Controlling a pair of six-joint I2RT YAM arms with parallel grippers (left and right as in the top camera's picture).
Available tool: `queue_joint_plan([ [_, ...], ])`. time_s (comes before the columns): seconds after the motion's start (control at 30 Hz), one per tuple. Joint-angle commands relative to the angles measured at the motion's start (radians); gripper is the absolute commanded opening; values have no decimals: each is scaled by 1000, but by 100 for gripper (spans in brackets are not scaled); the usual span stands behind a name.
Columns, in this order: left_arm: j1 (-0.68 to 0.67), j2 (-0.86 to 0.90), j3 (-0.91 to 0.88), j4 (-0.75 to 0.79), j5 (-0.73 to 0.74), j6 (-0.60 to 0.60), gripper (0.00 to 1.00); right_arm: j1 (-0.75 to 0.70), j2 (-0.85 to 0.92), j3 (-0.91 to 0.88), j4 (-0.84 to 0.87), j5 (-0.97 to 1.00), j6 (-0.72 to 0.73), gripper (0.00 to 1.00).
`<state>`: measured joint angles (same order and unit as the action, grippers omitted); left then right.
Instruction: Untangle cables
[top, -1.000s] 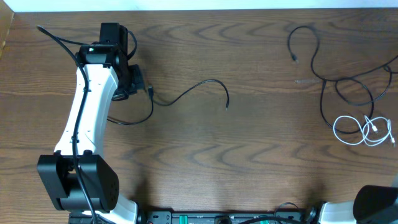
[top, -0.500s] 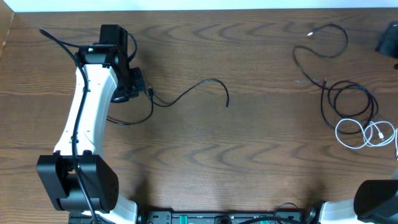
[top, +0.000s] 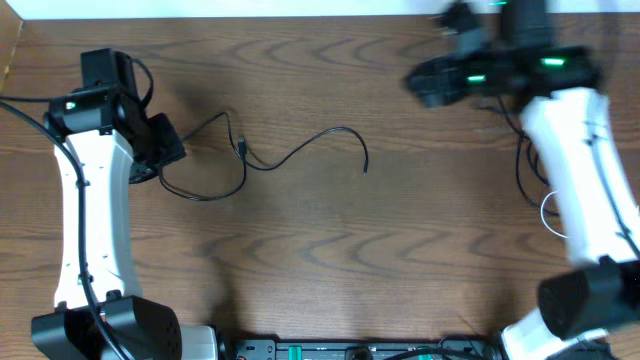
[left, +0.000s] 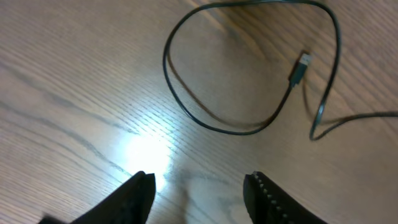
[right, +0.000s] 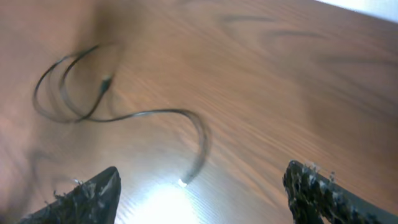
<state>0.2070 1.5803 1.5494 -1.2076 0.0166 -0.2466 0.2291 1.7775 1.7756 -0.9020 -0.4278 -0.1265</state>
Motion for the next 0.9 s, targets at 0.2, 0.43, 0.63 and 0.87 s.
queue_joint_plan([
  [0.2,97,0,5,-18,-27,-73,64,355,246,3,254,25,-208,86],
  [0.43,120,0,5,-23,-28,-73,68,510,381,3,465,89,-208,90],
  [0.63,120,0,5,-23,-27,-73,68,582,446,3,551,141,-179,89],
  [0.87,120,0,5,-23,-27,-73,68,607,533,3,620,194,-3,79],
])
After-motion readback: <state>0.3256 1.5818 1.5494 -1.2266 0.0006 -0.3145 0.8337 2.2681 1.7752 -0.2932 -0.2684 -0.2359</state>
